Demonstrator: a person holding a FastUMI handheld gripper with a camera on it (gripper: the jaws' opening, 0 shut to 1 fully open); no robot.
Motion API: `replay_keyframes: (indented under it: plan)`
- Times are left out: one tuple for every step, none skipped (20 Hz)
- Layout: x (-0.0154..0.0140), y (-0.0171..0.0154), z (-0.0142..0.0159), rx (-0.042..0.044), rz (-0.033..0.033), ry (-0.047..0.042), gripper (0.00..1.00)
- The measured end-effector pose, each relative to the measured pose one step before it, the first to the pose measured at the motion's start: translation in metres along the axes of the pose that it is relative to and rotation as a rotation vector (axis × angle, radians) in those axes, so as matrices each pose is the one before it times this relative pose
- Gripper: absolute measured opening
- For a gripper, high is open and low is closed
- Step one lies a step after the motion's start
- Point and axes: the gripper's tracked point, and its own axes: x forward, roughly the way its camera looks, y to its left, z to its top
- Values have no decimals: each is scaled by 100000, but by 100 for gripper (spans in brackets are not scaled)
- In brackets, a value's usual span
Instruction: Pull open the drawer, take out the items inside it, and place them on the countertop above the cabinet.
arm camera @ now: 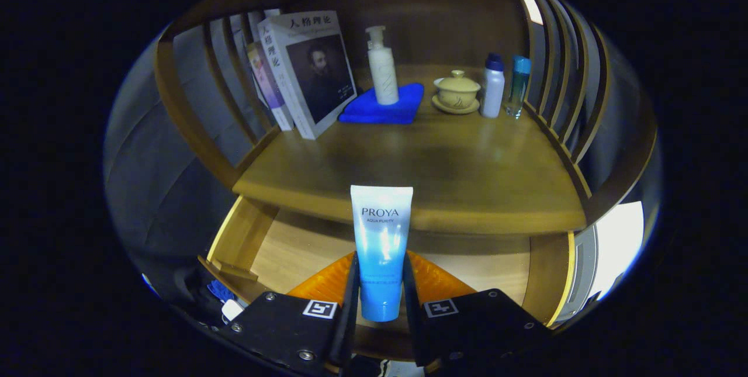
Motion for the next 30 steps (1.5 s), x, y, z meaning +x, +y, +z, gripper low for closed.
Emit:
replay_keyframes:
  plan:
    - [314, -232, 885, 1120, -381, -1053, 40]
    - [393, -265, 928, 1063, -432, -901, 40]
    - [372, -315, 887, 992, -367, -770, 40]
    - [535, -349, 808, 1044, -801, -647, 40]
    - [548, -250, 466, 1323, -744, 307, 40]
    - [604, -226, 417, 2088, -864, 858, 40]
    - [642, -390, 317, 2569, -1629, 323, 40]
    - [682, -334, 298, 2416, -1770, 502, 41]
    - [550, -423, 86, 2243, -1618, 813, 41]
    - [430, -236, -22, 1738, -1315, 908, 42]
    - [612, -173, 141, 1216, -906, 183, 44]
    - [239, -203, 111, 1104, -1031, 165, 45]
    - [209, 154, 402, 1110, -534, -1066, 48]
    - [45, -15, 487, 944, -218, -1714, 51]
    - [-494, 272, 316, 564, 382, -2172, 56]
    - [-446, 29, 363, -513, -281, -2168, 68]
    - [-327, -55, 52, -1437, -501, -2030, 81]
    - [-687, 8, -55, -1841, -117, -2058, 88]
    - [-503, 85, -173, -1981, 28, -2283, 95]
    - [-582, 325, -208, -2007, 603, -2746, 96]
    - [-785, 226, -271, -2057, 634, -2905, 96]
    - [-715, 270, -374, -2014, 677, -2880, 96]
    - [-895, 346, -495, -1996, 505, -2363, 96]
    - [-946, 343, -438, -2023, 217, -2210, 96]
    - [-755, 297, -701, -2130, 249, -1670, 96]
    - [-896, 251, -535, -1883, -146, -1774, 96]
    - [-1027, 168, -542, -1157, -531, -1918, 96]
    - [-991, 312, -399, -310, -385, -2089, 96]
    - [-1122, 456, -464, -188, -170, -1957, 96]
    - [-1006, 371, -382, -567, -98, -1859, 96]
